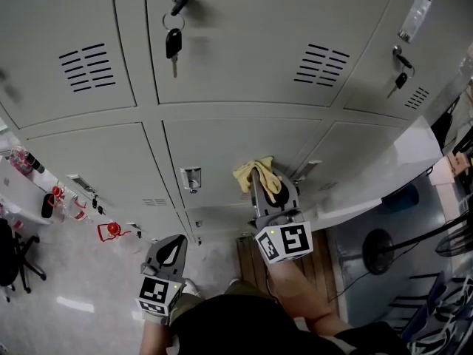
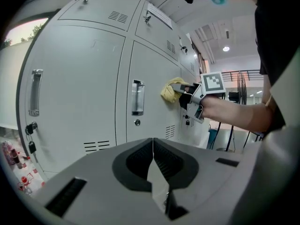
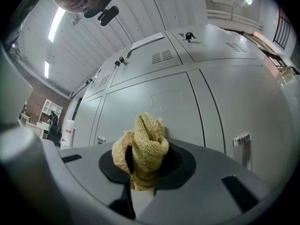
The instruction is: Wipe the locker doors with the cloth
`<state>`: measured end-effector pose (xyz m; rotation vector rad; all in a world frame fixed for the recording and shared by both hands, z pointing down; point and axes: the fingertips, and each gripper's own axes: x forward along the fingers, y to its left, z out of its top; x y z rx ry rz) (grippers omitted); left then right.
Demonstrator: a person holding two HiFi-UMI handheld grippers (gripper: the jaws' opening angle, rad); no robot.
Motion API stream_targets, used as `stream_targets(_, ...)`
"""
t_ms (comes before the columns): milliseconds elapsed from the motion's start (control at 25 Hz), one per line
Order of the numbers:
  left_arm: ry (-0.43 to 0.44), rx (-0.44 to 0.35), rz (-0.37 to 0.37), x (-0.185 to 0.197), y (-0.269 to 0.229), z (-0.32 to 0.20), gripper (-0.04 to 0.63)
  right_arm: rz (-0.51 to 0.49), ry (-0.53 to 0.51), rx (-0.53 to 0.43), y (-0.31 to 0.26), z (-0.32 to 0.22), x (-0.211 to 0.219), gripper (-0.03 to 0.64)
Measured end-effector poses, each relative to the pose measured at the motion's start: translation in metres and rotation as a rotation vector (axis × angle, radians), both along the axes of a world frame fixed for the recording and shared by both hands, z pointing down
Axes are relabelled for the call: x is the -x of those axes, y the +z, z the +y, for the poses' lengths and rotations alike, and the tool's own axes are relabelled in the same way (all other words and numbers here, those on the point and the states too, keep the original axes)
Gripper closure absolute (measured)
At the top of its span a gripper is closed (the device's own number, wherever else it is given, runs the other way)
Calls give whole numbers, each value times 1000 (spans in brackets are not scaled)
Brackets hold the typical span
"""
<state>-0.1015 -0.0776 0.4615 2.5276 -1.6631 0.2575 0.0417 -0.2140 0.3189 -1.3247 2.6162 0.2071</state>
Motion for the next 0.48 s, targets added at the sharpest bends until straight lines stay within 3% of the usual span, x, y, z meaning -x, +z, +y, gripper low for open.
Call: stream_targets(480,55,-22,11,-10,-5,-11,584,-51,1,-93,-77,2,-5,525)
